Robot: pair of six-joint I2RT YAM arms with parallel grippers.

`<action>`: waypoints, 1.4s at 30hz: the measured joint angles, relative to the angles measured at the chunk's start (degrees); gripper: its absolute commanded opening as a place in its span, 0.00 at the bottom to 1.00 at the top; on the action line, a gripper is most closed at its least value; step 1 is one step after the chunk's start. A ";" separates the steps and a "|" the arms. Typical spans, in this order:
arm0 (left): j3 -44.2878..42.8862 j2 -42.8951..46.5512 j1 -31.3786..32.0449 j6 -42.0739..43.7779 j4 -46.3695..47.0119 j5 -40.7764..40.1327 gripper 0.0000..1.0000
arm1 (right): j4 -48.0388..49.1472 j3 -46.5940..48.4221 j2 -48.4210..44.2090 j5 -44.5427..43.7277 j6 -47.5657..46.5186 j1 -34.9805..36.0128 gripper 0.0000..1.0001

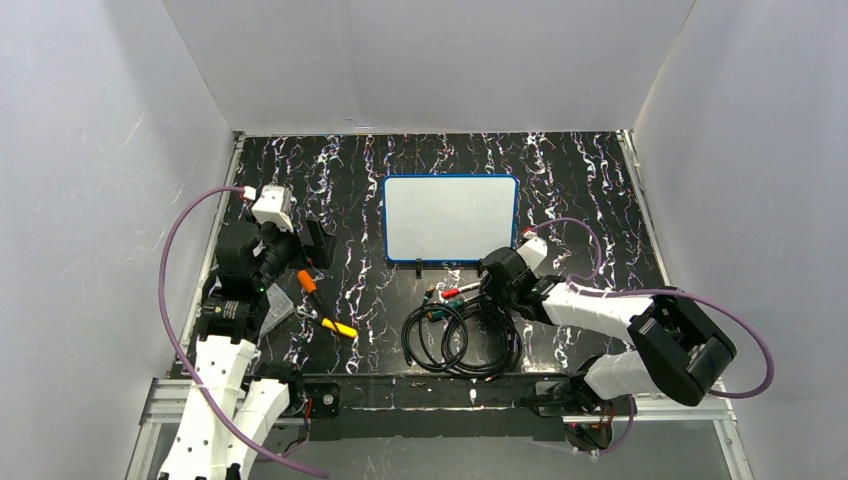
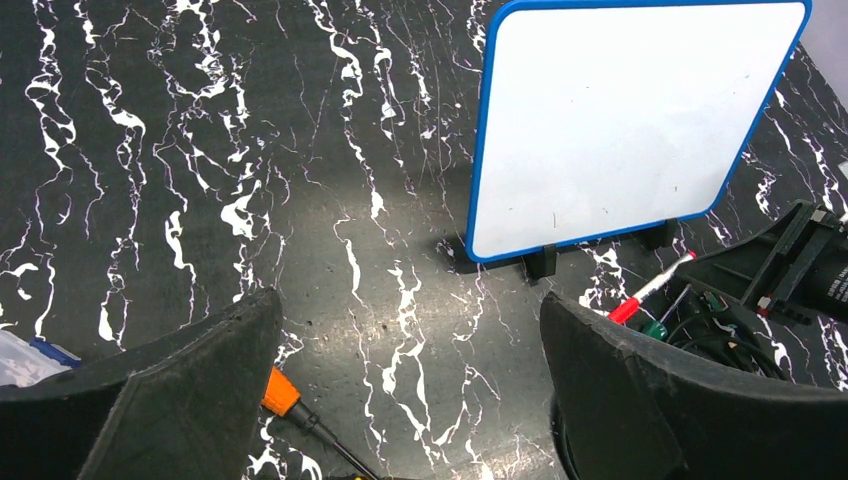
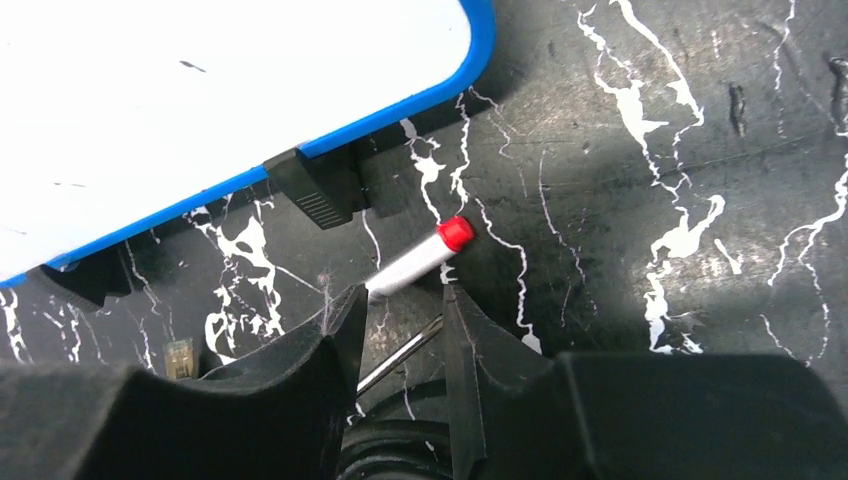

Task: Write a sentence on the whiteboard
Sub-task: Move the whiteboard marker to the center of the board, then open the whiteboard marker at the center of the board.

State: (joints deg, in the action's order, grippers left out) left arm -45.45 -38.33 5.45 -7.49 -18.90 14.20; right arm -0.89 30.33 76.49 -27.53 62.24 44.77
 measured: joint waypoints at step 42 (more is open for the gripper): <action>0.22 -34.25 47.43 0.98 17.62 5.51 0.62 | -13.81 9.64 -22.10 -0.66 -23.85 -13.42 0.55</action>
State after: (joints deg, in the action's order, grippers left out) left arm -45.23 -72.58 52.88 -6.50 -1.28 19.70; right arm -14.70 39.97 54.39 -28.18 38.39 31.35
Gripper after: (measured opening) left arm 0.666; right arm 0.548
